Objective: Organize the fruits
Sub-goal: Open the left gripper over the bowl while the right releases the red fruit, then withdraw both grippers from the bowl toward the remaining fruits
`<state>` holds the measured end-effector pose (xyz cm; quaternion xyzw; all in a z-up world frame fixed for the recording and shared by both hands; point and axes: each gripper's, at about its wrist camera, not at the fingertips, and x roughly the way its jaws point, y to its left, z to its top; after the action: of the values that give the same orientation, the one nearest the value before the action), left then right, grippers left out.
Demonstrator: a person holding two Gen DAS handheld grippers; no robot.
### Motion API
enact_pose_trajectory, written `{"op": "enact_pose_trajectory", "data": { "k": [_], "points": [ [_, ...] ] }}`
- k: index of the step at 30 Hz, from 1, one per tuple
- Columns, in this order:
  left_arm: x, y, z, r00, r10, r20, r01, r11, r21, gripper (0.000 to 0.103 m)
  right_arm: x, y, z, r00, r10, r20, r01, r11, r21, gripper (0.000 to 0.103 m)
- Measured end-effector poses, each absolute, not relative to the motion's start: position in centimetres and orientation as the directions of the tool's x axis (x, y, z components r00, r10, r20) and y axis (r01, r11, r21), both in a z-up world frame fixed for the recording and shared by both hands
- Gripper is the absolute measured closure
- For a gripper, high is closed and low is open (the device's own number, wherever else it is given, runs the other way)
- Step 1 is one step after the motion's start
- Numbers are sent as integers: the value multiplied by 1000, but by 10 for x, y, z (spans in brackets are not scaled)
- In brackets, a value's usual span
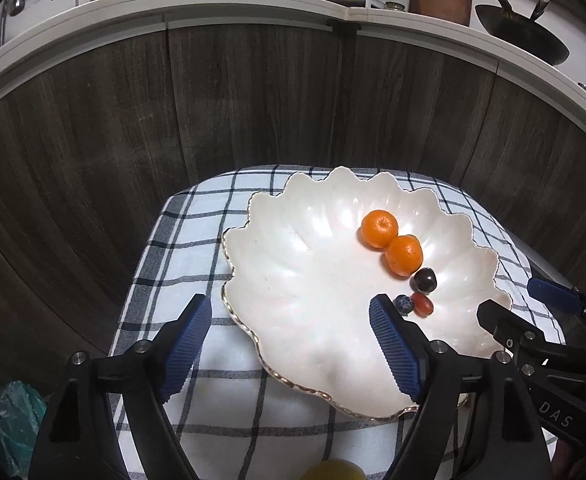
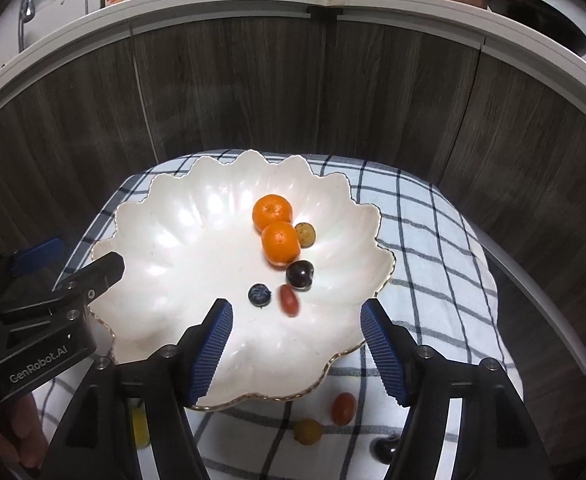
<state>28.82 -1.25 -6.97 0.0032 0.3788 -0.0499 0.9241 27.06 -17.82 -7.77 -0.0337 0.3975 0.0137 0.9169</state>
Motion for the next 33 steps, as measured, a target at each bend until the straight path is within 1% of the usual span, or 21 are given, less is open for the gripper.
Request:
{"op": "enact_pose_trajectory", "data": {
  "k": [9, 33],
  "points": [
    [280, -10, -62, 722, -83, -687, 90, 996, -26, 19, 264, -179, -70, 696, 3, -718, -53, 997, -47, 36],
    [250, -18, -40, 753, -81, -653, 94, 995, -16, 19, 237, -191, -47, 741, -10, -671, -32, 998, -51, 36]
  ]
}}
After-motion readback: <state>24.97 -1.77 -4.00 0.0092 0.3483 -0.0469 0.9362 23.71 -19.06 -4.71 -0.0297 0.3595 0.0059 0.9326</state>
